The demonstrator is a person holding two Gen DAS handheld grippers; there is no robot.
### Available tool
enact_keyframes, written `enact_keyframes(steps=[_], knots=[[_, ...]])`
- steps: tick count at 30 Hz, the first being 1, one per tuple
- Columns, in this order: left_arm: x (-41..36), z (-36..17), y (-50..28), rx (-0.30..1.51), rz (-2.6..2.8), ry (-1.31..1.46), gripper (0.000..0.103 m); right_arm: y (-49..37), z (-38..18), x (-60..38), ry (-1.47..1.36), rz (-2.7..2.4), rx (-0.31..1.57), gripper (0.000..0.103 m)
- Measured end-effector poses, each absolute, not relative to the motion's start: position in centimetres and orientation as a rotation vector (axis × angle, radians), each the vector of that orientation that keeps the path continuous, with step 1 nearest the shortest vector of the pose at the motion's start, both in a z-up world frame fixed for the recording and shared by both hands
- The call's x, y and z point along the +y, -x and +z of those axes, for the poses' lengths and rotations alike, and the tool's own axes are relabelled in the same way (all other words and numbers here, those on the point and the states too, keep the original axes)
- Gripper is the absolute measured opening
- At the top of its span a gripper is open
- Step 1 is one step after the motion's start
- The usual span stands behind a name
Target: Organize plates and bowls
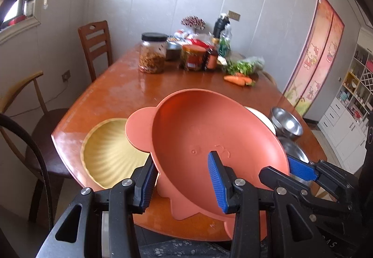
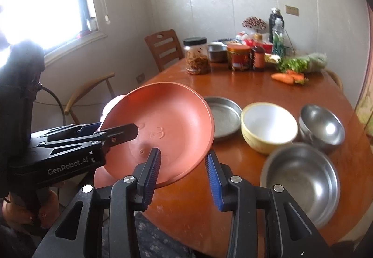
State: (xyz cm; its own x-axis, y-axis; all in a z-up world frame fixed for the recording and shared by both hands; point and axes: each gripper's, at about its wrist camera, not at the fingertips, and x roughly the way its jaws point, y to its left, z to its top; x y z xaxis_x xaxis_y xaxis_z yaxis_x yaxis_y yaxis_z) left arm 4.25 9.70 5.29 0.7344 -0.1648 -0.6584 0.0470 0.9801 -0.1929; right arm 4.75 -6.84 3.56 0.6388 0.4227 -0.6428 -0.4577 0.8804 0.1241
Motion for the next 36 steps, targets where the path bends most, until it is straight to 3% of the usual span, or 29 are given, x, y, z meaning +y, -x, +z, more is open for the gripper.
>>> enact_keyframes(steps=[16,36], knots=[[15.5,8.7,-5.4,0.676,0.036,0.138,0.043,-7.5,6.3,0.0,0.094,0.635,0.673,0.041],[19.7,-0.6,-9.7,0.880,0.103,0.174,0.043,-12.1,-1.7,5.1,0.126,0.669,0.840,0.041]])
